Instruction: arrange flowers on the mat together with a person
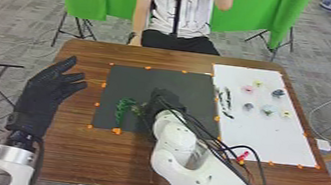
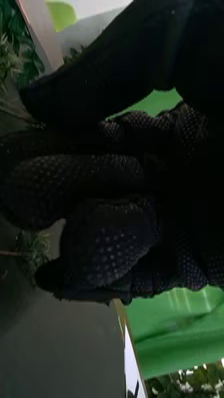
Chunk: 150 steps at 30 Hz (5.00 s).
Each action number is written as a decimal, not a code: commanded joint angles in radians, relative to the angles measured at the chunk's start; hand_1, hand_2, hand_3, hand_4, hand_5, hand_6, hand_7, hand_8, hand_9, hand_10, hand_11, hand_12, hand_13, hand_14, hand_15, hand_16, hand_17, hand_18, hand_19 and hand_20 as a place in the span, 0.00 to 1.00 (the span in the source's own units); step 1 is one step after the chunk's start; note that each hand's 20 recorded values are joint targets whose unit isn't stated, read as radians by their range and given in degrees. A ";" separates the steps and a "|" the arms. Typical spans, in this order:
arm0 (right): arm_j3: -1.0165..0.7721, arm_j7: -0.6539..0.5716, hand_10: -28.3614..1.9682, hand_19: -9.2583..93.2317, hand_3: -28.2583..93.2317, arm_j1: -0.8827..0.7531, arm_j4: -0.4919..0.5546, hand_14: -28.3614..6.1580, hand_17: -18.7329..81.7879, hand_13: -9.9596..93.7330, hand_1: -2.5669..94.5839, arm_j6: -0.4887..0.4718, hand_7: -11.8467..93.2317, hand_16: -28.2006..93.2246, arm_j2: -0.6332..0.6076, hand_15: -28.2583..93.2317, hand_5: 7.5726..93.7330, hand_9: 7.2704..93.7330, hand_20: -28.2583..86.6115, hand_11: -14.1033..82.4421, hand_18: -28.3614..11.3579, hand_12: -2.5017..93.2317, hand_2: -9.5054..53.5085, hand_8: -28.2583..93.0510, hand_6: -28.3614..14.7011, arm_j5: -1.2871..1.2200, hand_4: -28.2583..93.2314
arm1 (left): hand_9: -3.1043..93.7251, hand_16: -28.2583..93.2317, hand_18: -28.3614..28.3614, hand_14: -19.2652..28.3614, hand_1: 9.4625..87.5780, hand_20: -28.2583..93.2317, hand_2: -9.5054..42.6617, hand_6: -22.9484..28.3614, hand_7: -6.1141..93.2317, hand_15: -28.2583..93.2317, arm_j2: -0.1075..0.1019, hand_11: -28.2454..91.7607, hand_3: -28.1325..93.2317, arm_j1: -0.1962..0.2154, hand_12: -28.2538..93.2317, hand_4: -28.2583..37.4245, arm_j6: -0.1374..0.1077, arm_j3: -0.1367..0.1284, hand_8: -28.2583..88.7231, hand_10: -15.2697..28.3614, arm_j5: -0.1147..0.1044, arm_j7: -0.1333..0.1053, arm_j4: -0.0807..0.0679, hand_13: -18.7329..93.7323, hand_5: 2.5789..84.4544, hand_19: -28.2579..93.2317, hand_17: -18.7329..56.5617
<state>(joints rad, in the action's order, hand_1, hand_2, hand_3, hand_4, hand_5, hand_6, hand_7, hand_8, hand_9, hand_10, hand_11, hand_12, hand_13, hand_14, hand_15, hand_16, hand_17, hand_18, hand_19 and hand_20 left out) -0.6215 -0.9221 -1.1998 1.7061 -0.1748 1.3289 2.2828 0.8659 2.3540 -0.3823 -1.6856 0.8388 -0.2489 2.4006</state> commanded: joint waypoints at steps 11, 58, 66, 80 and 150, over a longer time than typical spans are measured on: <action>0.037 0.031 0.53 1.00 0.75 0.048 0.055 0.62 0.61 0.93 0.43 0.120 0.27 0.38 -0.030 0.74 0.90 0.97 0.19 0.48 0.19 0.24 0.09 0.15 0.64 0.029 0.05 | 0.38 0.15 0.88 0.96 0.16 0.31 0.28 0.58 0.22 0.65 0.003 0.45 0.88 0.049 0.31 0.00 -0.013 0.000 0.15 0.80 0.003 -0.021 0.006 0.37 0.38 0.62 0.11; -0.987 0.831 0.28 0.65 0.81 -0.836 0.452 0.21 0.27 0.44 0.21 0.243 0.23 0.31 -0.172 0.65 0.42 0.42 0.35 0.29 0.11 0.19 0.28 0.15 0.59 -1.520 0.01 | 0.36 0.18 0.88 0.93 0.06 0.34 0.12 0.46 0.20 0.61 0.085 0.40 0.84 0.302 0.33 0.00 0.053 -0.138 0.15 0.73 0.009 -0.208 0.009 0.35 0.29 0.55 0.05; -0.984 0.821 0.29 0.64 0.82 -0.838 0.449 0.21 0.27 0.44 0.21 0.263 0.23 0.31 -0.171 0.65 0.42 0.43 0.36 0.30 0.11 0.19 0.28 0.15 0.59 -1.482 0.01 | 0.37 0.18 0.88 0.95 0.07 0.35 0.14 0.50 0.21 0.62 0.072 0.41 0.85 0.287 0.33 0.00 0.010 -0.124 0.15 0.76 0.000 -0.186 0.008 0.36 0.31 0.57 0.07; -0.992 0.825 0.29 0.64 0.83 -0.843 0.449 0.22 0.27 0.46 0.20 0.268 0.23 0.31 -0.166 0.66 0.43 0.44 0.38 0.31 0.10 0.18 0.28 0.15 0.59 -1.484 0.01 | 0.37 0.17 0.88 0.95 0.08 0.36 0.17 0.51 0.21 0.63 0.066 0.42 0.86 0.279 0.33 0.00 -0.002 -0.114 0.15 0.77 -0.009 -0.188 0.011 0.37 0.32 0.58 0.09; -0.995 0.784 0.29 0.64 0.82 -0.835 0.452 0.22 0.28 0.47 0.20 0.251 0.23 0.30 -0.149 0.67 0.45 0.46 0.38 0.31 0.10 0.18 0.29 0.15 0.58 -1.449 0.02 | 0.37 0.16 0.88 0.95 0.11 0.35 0.19 0.53 0.22 0.64 0.054 0.43 0.87 0.262 0.32 0.00 -0.016 -0.095 0.15 0.78 -0.017 -0.171 0.016 0.37 0.34 0.59 0.09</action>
<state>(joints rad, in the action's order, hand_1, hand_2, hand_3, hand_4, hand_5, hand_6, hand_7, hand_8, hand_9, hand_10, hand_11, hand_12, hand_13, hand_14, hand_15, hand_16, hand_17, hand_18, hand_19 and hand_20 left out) -1.6101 -0.1373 -2.0249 2.1554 0.0782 1.1742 0.8226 0.9169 2.6123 -0.3942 -1.7836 0.8256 -0.4313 2.4199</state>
